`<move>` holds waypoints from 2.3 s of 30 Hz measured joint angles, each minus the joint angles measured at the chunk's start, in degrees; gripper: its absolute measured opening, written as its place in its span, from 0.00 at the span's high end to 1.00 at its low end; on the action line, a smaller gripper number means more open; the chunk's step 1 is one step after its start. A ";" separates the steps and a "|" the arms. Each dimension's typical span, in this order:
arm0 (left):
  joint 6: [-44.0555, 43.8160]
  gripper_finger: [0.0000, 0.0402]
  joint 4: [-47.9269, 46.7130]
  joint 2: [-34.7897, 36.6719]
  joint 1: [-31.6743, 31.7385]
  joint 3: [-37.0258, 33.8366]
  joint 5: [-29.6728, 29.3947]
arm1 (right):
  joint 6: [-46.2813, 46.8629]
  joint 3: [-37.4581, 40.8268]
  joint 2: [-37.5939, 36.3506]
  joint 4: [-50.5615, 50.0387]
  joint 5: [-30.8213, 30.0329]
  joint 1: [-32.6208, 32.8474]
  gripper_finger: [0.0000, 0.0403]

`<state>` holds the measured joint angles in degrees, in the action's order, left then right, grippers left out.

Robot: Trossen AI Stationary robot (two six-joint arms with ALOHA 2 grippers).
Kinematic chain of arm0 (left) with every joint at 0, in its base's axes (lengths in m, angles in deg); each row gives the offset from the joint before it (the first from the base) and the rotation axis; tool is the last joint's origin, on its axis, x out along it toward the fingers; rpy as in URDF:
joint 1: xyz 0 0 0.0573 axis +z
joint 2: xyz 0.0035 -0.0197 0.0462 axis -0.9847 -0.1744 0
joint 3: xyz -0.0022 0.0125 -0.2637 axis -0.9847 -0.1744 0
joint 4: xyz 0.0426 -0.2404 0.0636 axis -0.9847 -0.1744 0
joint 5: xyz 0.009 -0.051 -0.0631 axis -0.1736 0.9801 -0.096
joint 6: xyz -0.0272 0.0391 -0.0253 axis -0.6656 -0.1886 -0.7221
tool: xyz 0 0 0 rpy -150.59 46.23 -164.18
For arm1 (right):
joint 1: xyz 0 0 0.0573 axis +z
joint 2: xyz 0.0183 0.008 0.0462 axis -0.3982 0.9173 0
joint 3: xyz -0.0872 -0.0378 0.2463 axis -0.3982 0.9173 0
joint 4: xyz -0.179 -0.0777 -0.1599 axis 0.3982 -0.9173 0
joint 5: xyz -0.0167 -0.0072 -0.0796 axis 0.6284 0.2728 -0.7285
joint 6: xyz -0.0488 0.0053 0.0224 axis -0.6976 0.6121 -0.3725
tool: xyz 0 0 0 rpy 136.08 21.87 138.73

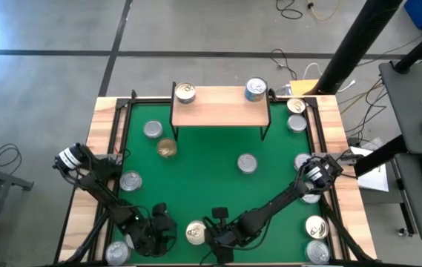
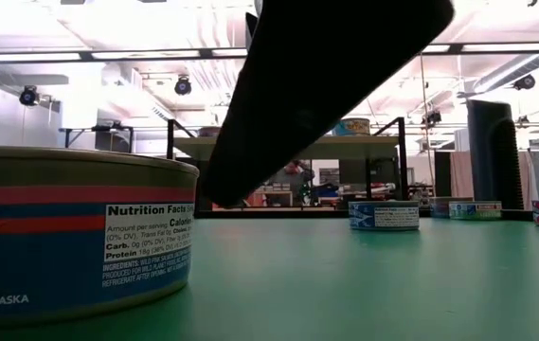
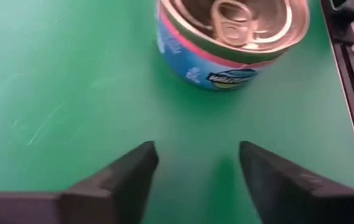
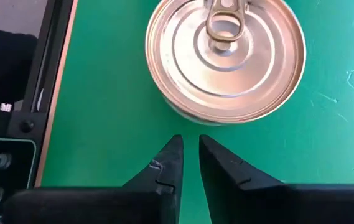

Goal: Stack canned seafood by type on shelf
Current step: Stack the blue pink tuna can on top of the blue pink tuna can on the shelf

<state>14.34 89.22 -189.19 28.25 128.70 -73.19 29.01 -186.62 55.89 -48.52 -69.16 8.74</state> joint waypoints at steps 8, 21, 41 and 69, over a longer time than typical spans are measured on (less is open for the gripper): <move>14.29 0.17 -1.72 -3.46 0.46 5.48 -3.58 | 0.01 0.17 0.00 3.11 0.06 0.00 0.78; 15.93 0.18 1.80 -6.63 3.39 6.82 -3.47 | -4.48 0.52 0.00 8.87 0.52 0.04 0.69; 17.66 0.18 10.39 -7.01 3.07 6.58 -2.95 | -8.39 3.19 -0.17 8.85 -1.36 -2.87 0.70; 12.81 0.15 -10.30 -2.11 3.76 6.91 -2.87 | -15.96 2.01 -0.39 6.61 -1.40 -3.43 0.28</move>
<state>27.15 78.92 -191.30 32.01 135.61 -76.05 13.05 -184.61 55.50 -41.91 -70.56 5.31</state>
